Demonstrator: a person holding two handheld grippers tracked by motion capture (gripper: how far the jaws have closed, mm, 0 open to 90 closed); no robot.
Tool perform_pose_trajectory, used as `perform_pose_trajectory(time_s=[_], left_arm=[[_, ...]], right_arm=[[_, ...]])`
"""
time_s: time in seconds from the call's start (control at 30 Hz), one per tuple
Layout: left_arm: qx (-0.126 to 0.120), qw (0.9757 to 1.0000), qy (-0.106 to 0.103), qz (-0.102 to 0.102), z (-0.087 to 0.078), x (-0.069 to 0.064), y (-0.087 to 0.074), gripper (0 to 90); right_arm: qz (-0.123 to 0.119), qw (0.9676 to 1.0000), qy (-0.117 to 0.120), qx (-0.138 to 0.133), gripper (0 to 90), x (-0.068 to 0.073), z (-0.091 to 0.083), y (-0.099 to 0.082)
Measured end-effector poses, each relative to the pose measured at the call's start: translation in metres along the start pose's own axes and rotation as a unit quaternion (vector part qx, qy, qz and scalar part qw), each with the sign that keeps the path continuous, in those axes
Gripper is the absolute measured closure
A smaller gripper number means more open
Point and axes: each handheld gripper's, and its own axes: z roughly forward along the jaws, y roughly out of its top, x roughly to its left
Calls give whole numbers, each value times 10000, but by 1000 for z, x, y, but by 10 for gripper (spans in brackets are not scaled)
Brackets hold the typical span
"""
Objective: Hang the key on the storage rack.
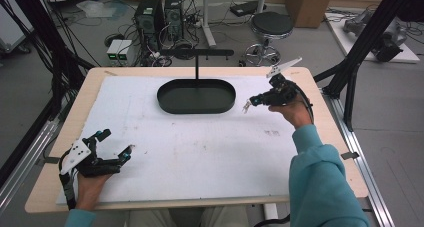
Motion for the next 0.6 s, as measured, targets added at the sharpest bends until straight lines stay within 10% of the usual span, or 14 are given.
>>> perform_pose_trajectory(time_s=[0.6], left_arm=[[-5,10000,2,-3,0,0,0,17]], right_arm=[[-185,9968,219,-744,890,-14,0,54]])
